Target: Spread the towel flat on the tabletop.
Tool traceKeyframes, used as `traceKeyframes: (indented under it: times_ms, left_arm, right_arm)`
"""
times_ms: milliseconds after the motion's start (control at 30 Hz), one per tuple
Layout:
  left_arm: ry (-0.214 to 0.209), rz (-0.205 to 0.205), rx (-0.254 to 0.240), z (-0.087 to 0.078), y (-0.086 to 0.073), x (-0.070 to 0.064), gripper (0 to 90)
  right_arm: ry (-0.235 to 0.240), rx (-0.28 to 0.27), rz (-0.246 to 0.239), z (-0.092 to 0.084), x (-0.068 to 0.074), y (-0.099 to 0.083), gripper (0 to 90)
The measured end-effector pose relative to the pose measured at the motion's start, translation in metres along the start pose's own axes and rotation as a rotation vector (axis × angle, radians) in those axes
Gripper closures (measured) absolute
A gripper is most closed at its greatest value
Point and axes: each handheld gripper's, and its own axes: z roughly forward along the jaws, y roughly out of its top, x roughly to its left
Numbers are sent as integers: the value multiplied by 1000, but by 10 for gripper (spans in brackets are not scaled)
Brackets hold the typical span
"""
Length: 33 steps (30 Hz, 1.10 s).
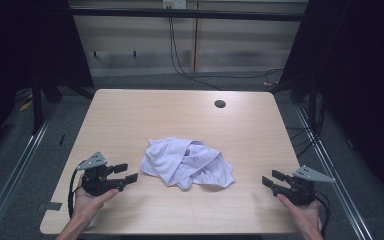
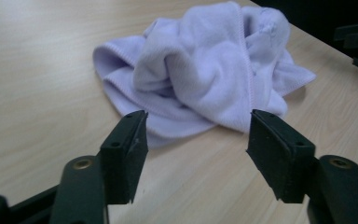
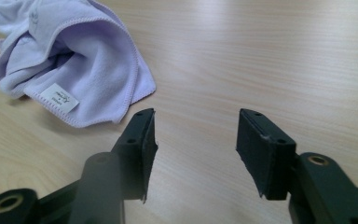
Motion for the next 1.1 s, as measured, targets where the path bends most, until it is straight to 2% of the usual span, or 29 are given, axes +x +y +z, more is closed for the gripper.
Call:
traceKeyframes:
  times_ms: [67,133,167,200,233,300,367,400,433,467,533,567,600,633,667,733,767,833,933,967,1000,1100]
  left_arm:
    - [2,15,-1,3,5,0,400]
    - [-5,41,-9,13,18,0,419]
    - [-17,68,-9,23,29,0,430]
    - [-17,68,-9,23,29,0,431]
    - [-22,77,-6,31,36,-1,432]
    - [-54,77,-22,45,45,0,442]
    - [-65,90,3,70,50,1,418]
    - [-65,90,3,70,50,1,389]
    - [-47,79,46,89,44,1,370]
    - [-47,79,46,89,44,1,360]
    - [3,122,117,104,33,-1,337]
    - [29,163,152,107,27,-4,406]
    - [29,163,152,107,27,-4,458]
    - [26,173,167,105,28,-3,458]
    - [-5,142,173,99,25,1,615]
    - [-14,140,171,97,21,2,698]
    - [-21,130,167,93,18,2,698]
    - [-23,144,182,87,14,-4,727]
    - [-58,145,192,76,6,-12,743]
    - [-87,140,203,69,1,-17,747]
    - [-87,140,203,69,1,-17,746]
    - [-95,129,213,57,-8,-29,747]
  right_arm:
    - [14,3,8,0,0,0,478]
    - [27,6,9,0,1,0,477]
    - [40,31,-8,0,3,1,476]
    - [40,31,-8,0,3,1,476]
    - [20,48,-52,-2,5,2,470]
    - [33,47,-36,-2,4,2,469]
    - [42,59,-32,-2,4,2,453]
    - [42,59,-32,-2,4,2,453]
    - [46,75,-26,1,5,1,435]
    - [52,79,-30,1,6,0,436]
    - [57,89,-33,2,7,0,431]
    - [54,106,-45,4,9,-1,410]
    - [54,106,-45,4,9,-1,410]
    - [58,110,-46,4,10,-1,410]
    - [59,117,-46,3,12,-1,405]
    - [69,115,-43,2,14,-2,409]
    - [69,115,-43,2,14,-2,409]
    - [70,115,-46,-1,19,-1,410]
    - [76,115,-62,-5,27,-1,410]
    - [83,121,-64,-6,31,-2,410]
    - [83,121,-64,-6,31,-2,410]
    - [91,125,-61,-7,36,-3,415]
